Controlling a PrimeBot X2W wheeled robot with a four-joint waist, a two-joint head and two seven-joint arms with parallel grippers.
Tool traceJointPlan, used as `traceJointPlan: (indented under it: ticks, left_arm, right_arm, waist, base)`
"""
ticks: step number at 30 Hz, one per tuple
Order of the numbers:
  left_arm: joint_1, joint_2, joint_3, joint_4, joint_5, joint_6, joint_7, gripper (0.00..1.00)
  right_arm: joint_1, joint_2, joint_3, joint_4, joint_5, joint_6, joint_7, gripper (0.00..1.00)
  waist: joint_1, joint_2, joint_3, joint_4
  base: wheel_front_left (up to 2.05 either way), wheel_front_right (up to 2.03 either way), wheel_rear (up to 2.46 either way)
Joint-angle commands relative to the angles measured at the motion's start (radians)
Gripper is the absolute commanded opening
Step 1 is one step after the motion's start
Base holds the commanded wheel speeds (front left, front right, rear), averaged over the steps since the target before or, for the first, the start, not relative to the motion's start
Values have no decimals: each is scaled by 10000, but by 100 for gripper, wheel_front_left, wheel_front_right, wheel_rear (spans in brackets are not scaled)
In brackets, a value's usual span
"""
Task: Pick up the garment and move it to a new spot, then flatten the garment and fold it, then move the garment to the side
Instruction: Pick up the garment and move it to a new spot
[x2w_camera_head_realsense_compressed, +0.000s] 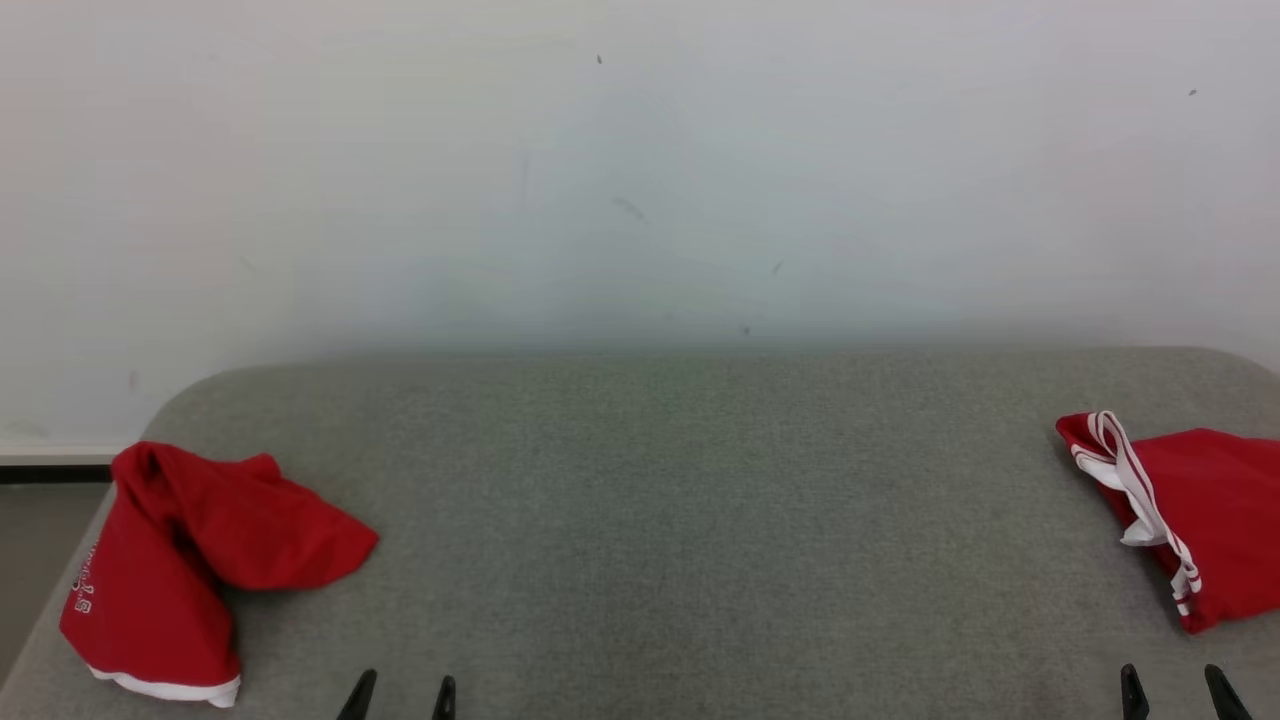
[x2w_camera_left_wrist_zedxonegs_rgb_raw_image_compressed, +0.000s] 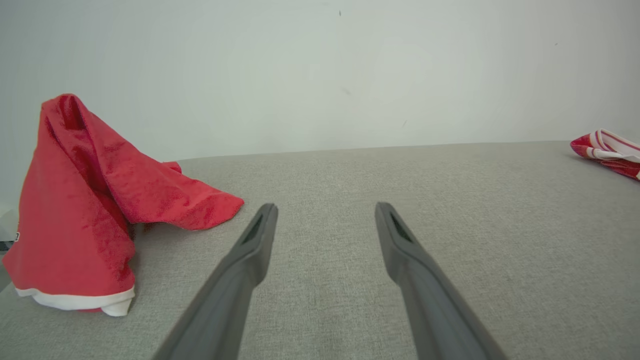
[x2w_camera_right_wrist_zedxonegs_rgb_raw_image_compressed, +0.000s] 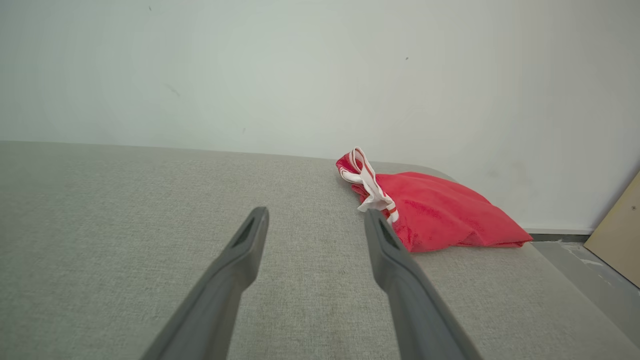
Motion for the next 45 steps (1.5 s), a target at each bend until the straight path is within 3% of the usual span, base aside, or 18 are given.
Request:
traceJointPlan:
  ticks: [1,6,15,22,28,35,40,45]
  left_arm:
    - [-86,13,49,22,50,-30,-1,100]
    - [-189,58,1,33,161,-65,-3,100]
    - [95,463,215,49,206,-81,-1,100]
    - [406,735,589,-152,57,49,-3,100]
    - [493,663,718,-310,0,105,-1,100]
    - [76,620,815,-404,-137,20,-3,100]
    - [-1059,968,931,-246,-375,-513,-1,100]
    - [-3172,1629,1026,349,-812,-1031,13,100]
  right_arm:
    - [29,-51,10,-51,135,-21,-26,100]
    - [182,-3,7,-60,175,-21,-26,100]
    - [79,139,435,82,326,-21,-26,100]
    - [-145,181,783,200,431,-21,-26,100]
    - [-103,191,930,236,441,-21,-26,100]
    - [-110,106,947,154,329,-21,-26,100]
    - [-216,-219,890,49,228,-21,-26,100]
    - [-723,-724,844,-215,190,-21,-27,100]
  waist:
    - [1,0,18,184]
    - [1,0,9,1055]
    - [1,0,-158,3558]
    - [1,0,-266,4434]
    - [1,0,-215,4566]
    - [1,0,96,4169]
    - [1,0,662,3882]
    - [1,0,1906,3510]
  base:
    - [0,0,0]
    - [0,0,0]
    - [0,0,0]
    - [0,0,0]
    - [0,0,0]
    - [0,0,0]
    - [0,0,0]
    - [0,0,0]
